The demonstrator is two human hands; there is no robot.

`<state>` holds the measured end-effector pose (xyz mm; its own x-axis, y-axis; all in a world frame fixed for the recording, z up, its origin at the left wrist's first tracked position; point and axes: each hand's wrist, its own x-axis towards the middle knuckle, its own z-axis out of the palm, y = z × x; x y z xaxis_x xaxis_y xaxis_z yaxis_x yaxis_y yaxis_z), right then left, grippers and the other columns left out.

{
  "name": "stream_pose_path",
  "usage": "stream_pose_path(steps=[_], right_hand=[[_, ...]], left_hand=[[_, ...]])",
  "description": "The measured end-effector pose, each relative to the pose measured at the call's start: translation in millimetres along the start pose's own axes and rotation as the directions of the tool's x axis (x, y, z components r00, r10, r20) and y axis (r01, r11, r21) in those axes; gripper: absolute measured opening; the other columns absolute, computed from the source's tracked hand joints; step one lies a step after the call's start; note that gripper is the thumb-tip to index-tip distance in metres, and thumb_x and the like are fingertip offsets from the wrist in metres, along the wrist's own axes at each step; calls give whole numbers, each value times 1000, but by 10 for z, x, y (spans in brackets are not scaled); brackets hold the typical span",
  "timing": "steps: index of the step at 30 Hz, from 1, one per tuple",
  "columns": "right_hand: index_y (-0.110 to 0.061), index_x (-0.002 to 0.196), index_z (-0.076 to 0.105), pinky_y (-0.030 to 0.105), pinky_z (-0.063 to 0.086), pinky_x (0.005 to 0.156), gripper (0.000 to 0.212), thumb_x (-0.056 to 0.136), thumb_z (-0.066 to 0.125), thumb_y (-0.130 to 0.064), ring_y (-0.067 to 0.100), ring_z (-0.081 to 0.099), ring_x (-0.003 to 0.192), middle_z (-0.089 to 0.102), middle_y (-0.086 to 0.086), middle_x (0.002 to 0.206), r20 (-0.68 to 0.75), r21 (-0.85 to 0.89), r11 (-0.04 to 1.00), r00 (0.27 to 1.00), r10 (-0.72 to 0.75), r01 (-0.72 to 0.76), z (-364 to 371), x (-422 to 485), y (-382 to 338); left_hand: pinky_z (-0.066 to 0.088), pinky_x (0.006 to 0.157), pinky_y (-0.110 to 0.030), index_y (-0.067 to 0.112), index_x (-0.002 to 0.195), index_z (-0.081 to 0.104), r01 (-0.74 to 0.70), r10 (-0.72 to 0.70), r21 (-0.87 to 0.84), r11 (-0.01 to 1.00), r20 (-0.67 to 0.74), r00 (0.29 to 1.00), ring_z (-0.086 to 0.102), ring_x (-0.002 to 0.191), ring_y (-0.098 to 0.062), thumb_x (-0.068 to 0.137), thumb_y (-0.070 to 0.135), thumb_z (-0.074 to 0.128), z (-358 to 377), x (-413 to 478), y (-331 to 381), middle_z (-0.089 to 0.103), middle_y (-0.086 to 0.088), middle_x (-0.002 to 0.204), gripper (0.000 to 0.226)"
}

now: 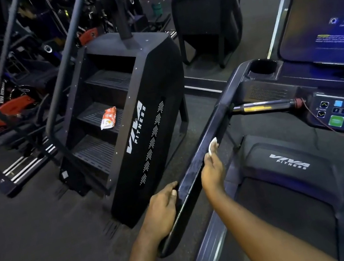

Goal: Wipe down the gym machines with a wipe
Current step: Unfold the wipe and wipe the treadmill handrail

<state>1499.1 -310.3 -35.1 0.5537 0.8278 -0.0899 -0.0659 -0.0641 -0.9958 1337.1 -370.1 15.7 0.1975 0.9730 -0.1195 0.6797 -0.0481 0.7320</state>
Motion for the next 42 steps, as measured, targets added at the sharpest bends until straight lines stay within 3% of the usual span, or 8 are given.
stream_pose_path(steps=[3, 7, 12, 21, 25, 28, 33, 42], right_hand=[[-19, 155, 35, 15, 7, 121, 49, 108, 38, -10, 9, 11, 154, 18, -9, 164, 58, -212, 968, 990, -125, 135, 61, -307, 48], [-19, 152, 43, 38, 5, 127, 48, 105, 36, -22, 16, 5, 156, 24, -6, 164, 284, -595, 698, 916, -282, 400, 19, -575, 102], [-13, 148, 50, 44, 13, 125, 44, 105, 40, -15, 27, 13, 155, 32, 7, 163, 210, -710, 642, 957, -201, 290, 52, -46, -132], [-16, 157, 33, 28, 10, 126, 49, 108, 38, -16, 6, 10, 154, 22, -9, 163, 248, -539, 731, 908, -337, 418, -44, -1001, 238], [-11, 152, 42, 18, 21, 117, 47, 106, 45, -10, 10, 31, 145, 38, -3, 155, 4, -352, 930, 994, -110, 104, -51, -104, 181], [-13, 140, 60, 22, 42, 86, 38, 104, 50, -18, 8, 60, 92, 66, -9, 102, -125, -25, 960, 954, 273, -278, -59, 296, 241], [-17, 98, 71, 14, 43, 69, 26, 106, 47, -10, 1, 57, 68, 60, -12, 78, -132, 210, 927, 930, 343, -312, 99, -523, 292], [-20, 121, 68, 14, 42, 80, 26, 108, 45, -19, 6, 57, 103, 62, -11, 113, -145, 238, 947, 956, 253, -214, 173, -646, -42]], left_hand=[[31, 97, -1, 16, 140, 59, -14, 14, -11, 1000, 6, 1000, 53, 126, -2, 108, 20, 45, -70, -59, -97, 63, 2, 138, 36], [37, 97, -12, 19, 137, 61, -30, 31, -26, 999, 46, 998, 55, 118, -1, 108, 20, 44, -169, -101, -209, 66, 4, 131, 34], [32, 83, 3, 21, 137, 61, -32, 35, -38, 999, 90, 995, 54, 113, 2, 108, 23, 43, -209, -154, -289, 64, 8, 126, 34], [37, 80, 2, 20, 129, 66, -21, 33, -107, 994, 104, 994, 57, 97, 19, 107, 20, 45, -288, -190, -376, 69, 10, 114, 30], [36, 82, 0, 23, 135, 62, -7, 20, -103, 995, 129, 991, 58, 105, 5, 108, 25, 43, -276, -231, -387, 66, 7, 122, 33], [44, 88, -12, 22, 136, 62, -13, 27, -104, 994, 128, 991, 59, 105, 2, 108, 24, 43, -278, -241, -377, 67, 6, 119, 33], [41, 84, -3, 22, 130, 66, -15, 27, -122, 992, 94, 995, 58, 99, 15, 108, 22, 45, -270, -240, -388, 68, 11, 111, 31], [43, 81, -5, 27, 136, 61, 2, 19, -167, 986, 124, 992, 60, 106, 4, 108, 23, 42, -284, -309, -420, 65, 9, 121, 33]])
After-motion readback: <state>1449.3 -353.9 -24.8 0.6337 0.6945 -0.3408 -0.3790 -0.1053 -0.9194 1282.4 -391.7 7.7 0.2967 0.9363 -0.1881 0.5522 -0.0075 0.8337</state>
